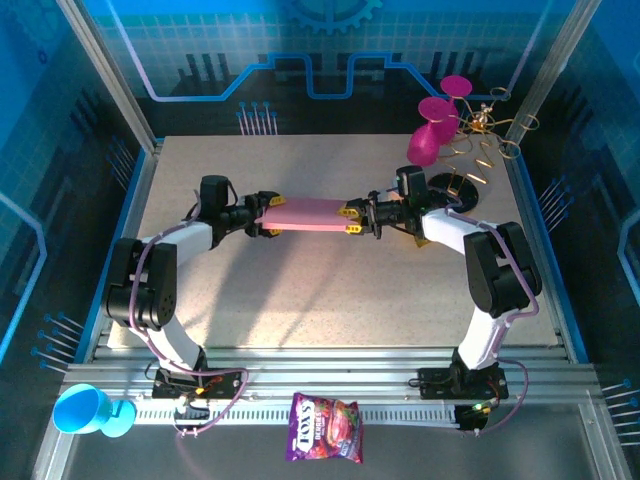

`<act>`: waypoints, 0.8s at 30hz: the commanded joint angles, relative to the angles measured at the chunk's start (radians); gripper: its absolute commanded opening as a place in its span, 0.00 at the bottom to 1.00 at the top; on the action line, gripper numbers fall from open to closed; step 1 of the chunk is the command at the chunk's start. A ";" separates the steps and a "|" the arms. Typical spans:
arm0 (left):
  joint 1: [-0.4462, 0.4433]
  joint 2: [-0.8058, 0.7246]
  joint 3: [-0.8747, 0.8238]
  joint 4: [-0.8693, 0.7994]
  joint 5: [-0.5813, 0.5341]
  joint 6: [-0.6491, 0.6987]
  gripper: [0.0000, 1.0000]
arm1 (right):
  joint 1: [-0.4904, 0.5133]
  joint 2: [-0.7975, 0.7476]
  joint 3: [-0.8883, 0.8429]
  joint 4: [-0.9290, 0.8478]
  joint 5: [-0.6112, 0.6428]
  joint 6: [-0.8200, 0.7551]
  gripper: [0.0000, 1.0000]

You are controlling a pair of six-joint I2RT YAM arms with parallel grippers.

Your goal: Fold the paper box

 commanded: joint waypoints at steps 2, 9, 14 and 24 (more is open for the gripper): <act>-0.047 -0.001 0.019 -0.109 0.057 0.045 0.46 | 0.016 0.014 0.042 -0.006 -0.035 -0.031 0.14; -0.078 -0.029 0.019 -0.236 0.038 0.064 0.14 | 0.018 0.006 0.043 -0.051 -0.024 -0.065 0.17; -0.067 -0.101 -0.031 -0.330 -0.022 -0.005 0.01 | -0.020 -0.068 0.087 -0.318 0.058 -0.288 0.53; -0.018 -0.191 -0.056 -0.637 -0.038 -0.049 0.00 | -0.093 -0.258 0.269 -0.825 0.277 -0.885 0.71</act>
